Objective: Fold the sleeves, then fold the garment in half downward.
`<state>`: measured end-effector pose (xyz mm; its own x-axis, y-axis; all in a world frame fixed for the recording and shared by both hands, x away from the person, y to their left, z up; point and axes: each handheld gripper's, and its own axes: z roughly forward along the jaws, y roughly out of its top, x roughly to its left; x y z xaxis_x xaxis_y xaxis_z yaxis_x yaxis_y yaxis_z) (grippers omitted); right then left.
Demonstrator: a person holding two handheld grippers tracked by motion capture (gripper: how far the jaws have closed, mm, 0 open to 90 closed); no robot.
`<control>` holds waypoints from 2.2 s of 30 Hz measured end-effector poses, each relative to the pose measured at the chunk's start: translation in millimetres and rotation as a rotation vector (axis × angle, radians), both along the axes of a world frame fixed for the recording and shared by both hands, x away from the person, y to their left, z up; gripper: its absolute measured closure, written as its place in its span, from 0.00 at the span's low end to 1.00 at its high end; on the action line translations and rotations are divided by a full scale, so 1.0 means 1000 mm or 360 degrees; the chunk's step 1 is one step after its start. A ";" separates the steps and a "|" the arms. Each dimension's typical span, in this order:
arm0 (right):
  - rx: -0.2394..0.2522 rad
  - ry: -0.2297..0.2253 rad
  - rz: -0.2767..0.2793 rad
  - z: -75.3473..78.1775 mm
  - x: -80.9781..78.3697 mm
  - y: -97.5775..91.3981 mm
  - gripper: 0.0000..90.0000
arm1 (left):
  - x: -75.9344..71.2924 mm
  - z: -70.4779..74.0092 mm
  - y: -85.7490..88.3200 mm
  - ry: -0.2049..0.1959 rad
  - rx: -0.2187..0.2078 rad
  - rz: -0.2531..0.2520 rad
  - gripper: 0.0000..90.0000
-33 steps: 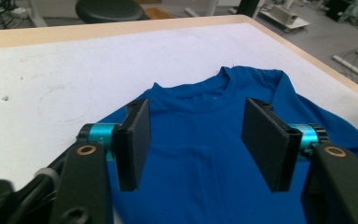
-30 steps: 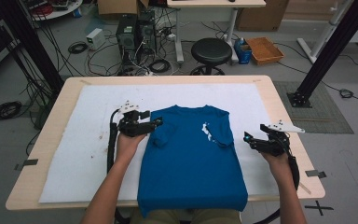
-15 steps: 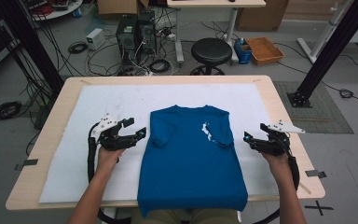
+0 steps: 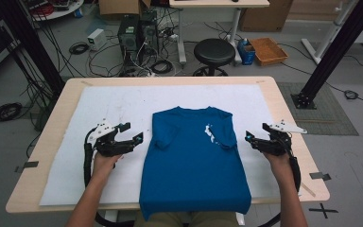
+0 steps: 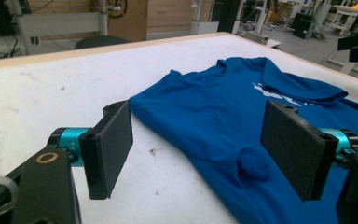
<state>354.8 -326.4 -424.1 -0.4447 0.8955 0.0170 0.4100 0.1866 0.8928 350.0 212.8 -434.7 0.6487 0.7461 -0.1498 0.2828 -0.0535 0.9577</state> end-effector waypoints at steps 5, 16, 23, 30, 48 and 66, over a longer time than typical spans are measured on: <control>-0.0006 0.0006 0.0008 -0.001 0.001 0.001 0.23 | 0.001 -0.002 -0.002 0.0026 0.0015 0.0012 0.28; -0.0024 0.0026 0.0030 -0.003 0.002 0.009 0.23 | 0.004 -0.005 0.003 0.0131 0.0026 0.0124 0.28; -0.0008 0.0048 0.0031 -0.004 0.004 0.011 0.23 | 0.007 -0.007 0.005 0.0150 0.0015 0.0155 0.28; 0.0076 0.0036 0.0020 0.005 0.015 0.013 0.23 | 0.031 -0.003 -0.002 0.0250 0.0007 0.0194 0.28; 0.0072 0.0208 0.0106 -0.003 0.041 0.022 0.23 | 0.139 -0.017 -0.059 0.0494 0.0393 0.0211 0.44; -0.0169 0.0258 0.0087 0.002 0.067 0.030 0.23 | 0.129 -0.014 -0.078 0.0438 0.0613 0.0141 0.95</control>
<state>421.5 -296.1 -421.6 -0.4917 0.8708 -0.0008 0.5336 0.3021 0.7900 479.0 135.1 -448.2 0.5552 0.8317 -0.0086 0.5423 -0.3541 0.7620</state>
